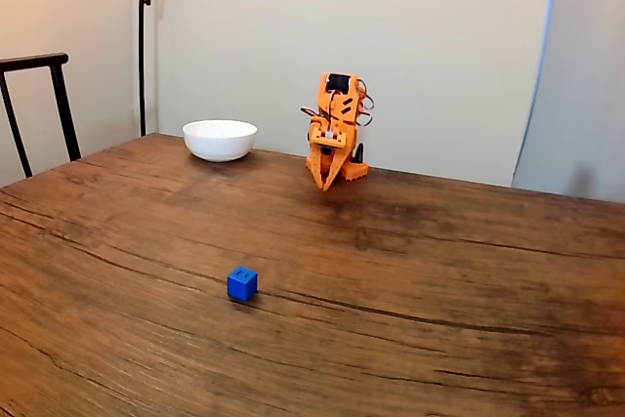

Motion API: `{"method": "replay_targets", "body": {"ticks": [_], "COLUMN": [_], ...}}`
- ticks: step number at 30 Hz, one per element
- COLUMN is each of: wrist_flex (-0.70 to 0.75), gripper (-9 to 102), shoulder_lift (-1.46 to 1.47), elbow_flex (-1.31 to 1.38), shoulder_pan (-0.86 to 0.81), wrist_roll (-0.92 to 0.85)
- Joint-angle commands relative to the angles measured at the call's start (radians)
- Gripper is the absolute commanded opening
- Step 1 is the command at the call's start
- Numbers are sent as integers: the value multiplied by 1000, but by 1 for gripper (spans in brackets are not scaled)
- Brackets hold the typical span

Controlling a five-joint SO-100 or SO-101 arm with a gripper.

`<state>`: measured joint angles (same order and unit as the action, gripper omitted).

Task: Grasp the cube and drop it in the bowl

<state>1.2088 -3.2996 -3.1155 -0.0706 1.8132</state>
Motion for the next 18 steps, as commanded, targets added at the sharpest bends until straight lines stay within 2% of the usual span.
{"method": "replay_targets", "body": {"ticks": [1,18], "wrist_flex": [-12,-29], "gripper": [0,0], "shoulder_lift": [5,-12], "elbow_flex": [3,5], "shoulder_pan": [-5,5], "wrist_roll": [2,-9]}}
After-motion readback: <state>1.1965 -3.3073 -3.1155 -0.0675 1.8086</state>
